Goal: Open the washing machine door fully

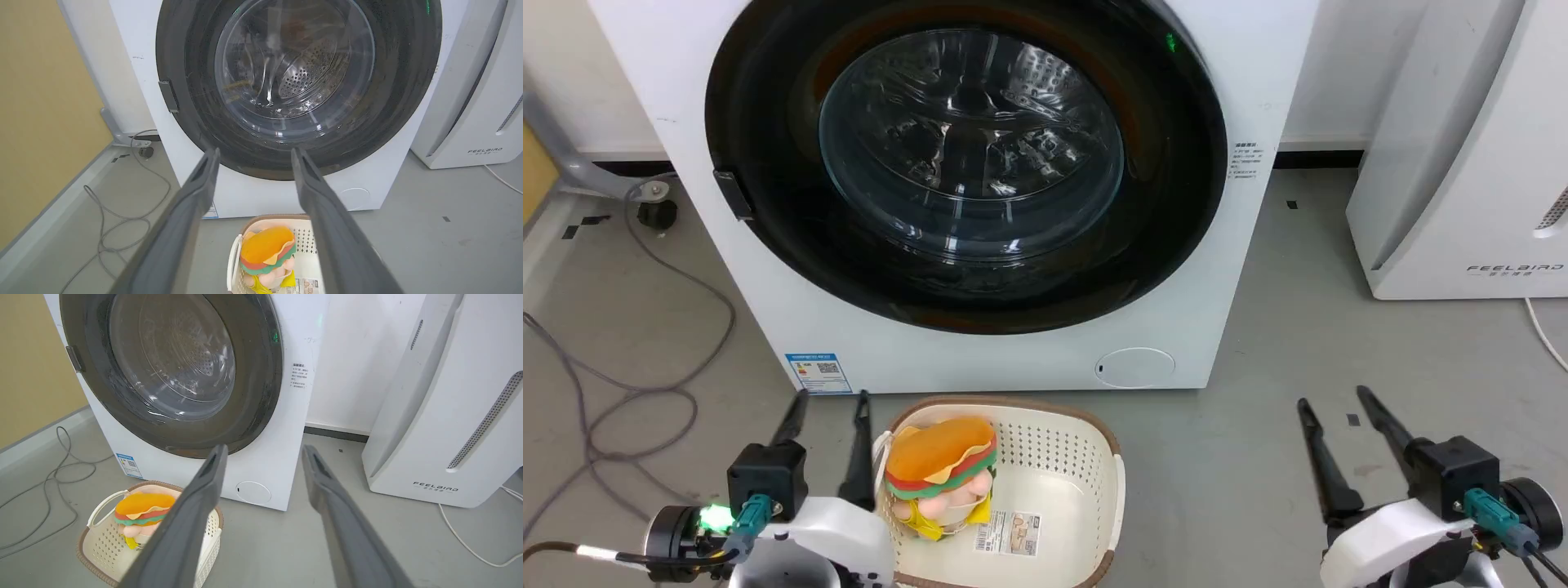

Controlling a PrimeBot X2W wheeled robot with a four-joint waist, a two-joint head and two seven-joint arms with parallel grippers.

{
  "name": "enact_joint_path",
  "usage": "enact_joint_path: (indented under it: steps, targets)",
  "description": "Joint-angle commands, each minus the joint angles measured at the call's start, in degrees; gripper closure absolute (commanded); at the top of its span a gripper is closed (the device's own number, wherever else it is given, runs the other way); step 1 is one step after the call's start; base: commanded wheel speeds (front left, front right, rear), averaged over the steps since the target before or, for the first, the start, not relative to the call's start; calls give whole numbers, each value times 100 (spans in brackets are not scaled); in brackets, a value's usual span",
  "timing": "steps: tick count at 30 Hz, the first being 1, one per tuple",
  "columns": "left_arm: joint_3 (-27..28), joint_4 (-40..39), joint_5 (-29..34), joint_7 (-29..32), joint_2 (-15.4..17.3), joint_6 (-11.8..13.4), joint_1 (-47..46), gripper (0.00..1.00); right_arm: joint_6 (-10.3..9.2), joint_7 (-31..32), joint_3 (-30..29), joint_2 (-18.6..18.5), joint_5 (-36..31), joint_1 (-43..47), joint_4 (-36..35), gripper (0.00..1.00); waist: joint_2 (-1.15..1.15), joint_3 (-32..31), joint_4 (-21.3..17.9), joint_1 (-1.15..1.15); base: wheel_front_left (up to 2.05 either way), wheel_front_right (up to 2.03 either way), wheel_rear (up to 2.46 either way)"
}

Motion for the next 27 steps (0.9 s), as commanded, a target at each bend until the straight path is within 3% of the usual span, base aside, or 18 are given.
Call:
enact_joint_path:
  steps: [1, 9, 11, 27]
  targets:
    - [-15, 17, -14, -21, 0, -3, -5, 0, 0, -20, -11, 0, 29, 4, 12, 0, 0, 0, -1, 0, 0, 0, 0]
    - [-73, 106, -74, -118, 0, -8, -41, 0, 0, -116, -38, 1, 143, 13, 80, 0, 0, 1, -3, 0, 0, 0, 0]
    - [-86, 123, -87, -142, 0, -9, -49, 0, 0, -140, -45, 2, 171, 15, 96, 100, 0, 2, -3, 0, 0, 0, 0]
    - [-201, 253, -188, -333, 0, -27, -98, 0, 1, -332, -54, 4, 772, 12, 189, 100, 0, -7, 7, 0, 0, 0, 0]
